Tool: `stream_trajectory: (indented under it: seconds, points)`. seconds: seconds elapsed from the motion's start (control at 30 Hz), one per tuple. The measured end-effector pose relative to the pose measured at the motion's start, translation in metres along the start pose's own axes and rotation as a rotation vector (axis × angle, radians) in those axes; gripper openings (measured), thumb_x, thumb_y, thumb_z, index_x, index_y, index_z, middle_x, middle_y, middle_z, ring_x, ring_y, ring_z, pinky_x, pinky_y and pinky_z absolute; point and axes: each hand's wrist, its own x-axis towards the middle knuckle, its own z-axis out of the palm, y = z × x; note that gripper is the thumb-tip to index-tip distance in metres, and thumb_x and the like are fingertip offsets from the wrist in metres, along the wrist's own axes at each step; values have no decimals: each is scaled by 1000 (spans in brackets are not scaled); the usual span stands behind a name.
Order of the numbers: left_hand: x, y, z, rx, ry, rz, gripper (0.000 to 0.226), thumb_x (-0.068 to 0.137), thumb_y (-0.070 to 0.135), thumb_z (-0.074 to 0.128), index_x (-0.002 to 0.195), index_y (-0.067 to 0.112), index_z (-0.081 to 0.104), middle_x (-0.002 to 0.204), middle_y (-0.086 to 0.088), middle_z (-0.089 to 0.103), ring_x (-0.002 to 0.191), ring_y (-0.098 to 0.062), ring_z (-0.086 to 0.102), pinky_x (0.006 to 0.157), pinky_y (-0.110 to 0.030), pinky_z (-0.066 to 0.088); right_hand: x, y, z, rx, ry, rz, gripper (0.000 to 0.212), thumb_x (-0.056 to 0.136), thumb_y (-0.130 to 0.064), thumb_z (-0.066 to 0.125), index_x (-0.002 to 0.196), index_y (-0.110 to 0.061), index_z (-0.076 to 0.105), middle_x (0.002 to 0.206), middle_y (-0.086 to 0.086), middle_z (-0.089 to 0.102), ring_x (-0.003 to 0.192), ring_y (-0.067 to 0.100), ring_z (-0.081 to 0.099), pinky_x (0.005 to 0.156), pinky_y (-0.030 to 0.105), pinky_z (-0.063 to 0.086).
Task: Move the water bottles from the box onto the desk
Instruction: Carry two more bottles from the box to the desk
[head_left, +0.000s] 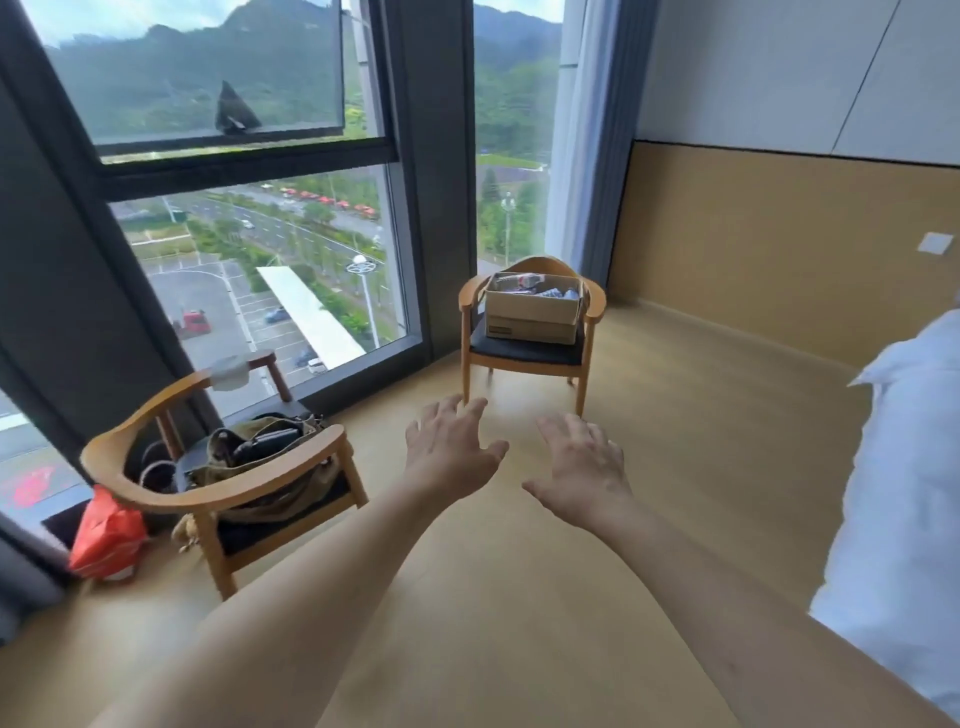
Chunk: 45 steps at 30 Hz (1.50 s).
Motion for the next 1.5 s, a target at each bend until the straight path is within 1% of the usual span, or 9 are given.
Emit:
stream_trajectory:
  seconds: [0.13, 0.27, 0.47, 0.6, 0.73, 0.97, 1.2, 1.3, 1.5]
  points:
    - [63, -9, 16, 19, -52, 35, 71, 93, 61, 58, 155, 34, 37, 164, -5, 34, 150, -31, 27, 118, -55, 30, 52, 8, 17, 34, -12, 80, 85, 84, -55, 70, 155, -35, 26, 156, 4, 35, 140, 28, 35, 108, 45, 35]
    - [130, -14, 38, 28, -92, 50, 73, 92, 63, 59, 155, 34, 36, 165, -4, 32, 151, -31, 26, 118, -57, 32, 117, 21, 30, 47, -7, 100, 84, 84, -54, 69, 155, -35, 27, 156, 4, 36, 140, 29, 35, 108, 47, 35]
    - [255, -16, 70, 60, -31, 42, 74, 89, 65, 61, 153, 35, 40, 163, -3, 35, 149, -31, 28, 115, -55, 33, 247, 56, 45, 68, 12, 68, 83, 86, -56, 68, 155, -35, 27, 159, 4, 33, 141, 29, 36, 108, 47, 37]
    - [349, -1, 79, 87, -5, 10, 73, 88, 65, 63, 151, 34, 43, 159, -3, 39, 145, -31, 33, 112, -55, 36, 341, 81, 37, 96, -13, 45, 85, 86, -55, 68, 156, -37, 24, 162, 4, 29, 144, 30, 32, 112, 49, 34]
    - [440, 19, 84, 91, 7, -24, 72, 88, 66, 60, 151, 35, 41, 160, -5, 39, 147, -33, 31, 113, -56, 34, 427, 108, 23, 114, -41, 30, 85, 87, -51, 68, 157, -36, 22, 163, 6, 26, 147, 30, 27, 114, 50, 31]
    - [548, 38, 125, 80, -60, -12, 73, 88, 64, 61, 151, 34, 41, 156, -2, 41, 144, -30, 34, 111, -52, 38, 530, 149, 33, 124, -111, 64, 83, 88, -50, 64, 157, -35, 22, 163, 6, 25, 147, 31, 26, 115, 49, 29]
    - [670, 54, 167, 39, -113, 81, 69, 91, 60, 59, 151, 32, 40, 155, -2, 41, 142, -30, 34, 112, -52, 38, 636, 187, 57, 78, -161, 134, 83, 84, -53, 65, 154, -36, 25, 160, 7, 28, 141, 31, 32, 109, 46, 31]
    - [737, 51, 181, 20, -110, 106, 65, 91, 58, 60, 148, 33, 43, 152, -2, 43, 139, -30, 36, 111, -53, 39, 699, 195, 65, 43, -133, 141, 81, 84, -55, 64, 153, -34, 27, 155, 7, 34, 136, 32, 37, 106, 47, 35]
    - [880, 39, 181, 11, -145, 142, 67, 92, 55, 60, 151, 31, 41, 158, -7, 39, 144, -34, 32, 114, -58, 36, 834, 197, 71, 49, -128, 183, 82, 86, -56, 65, 155, -33, 27, 157, 5, 35, 139, 30, 36, 109, 47, 36]
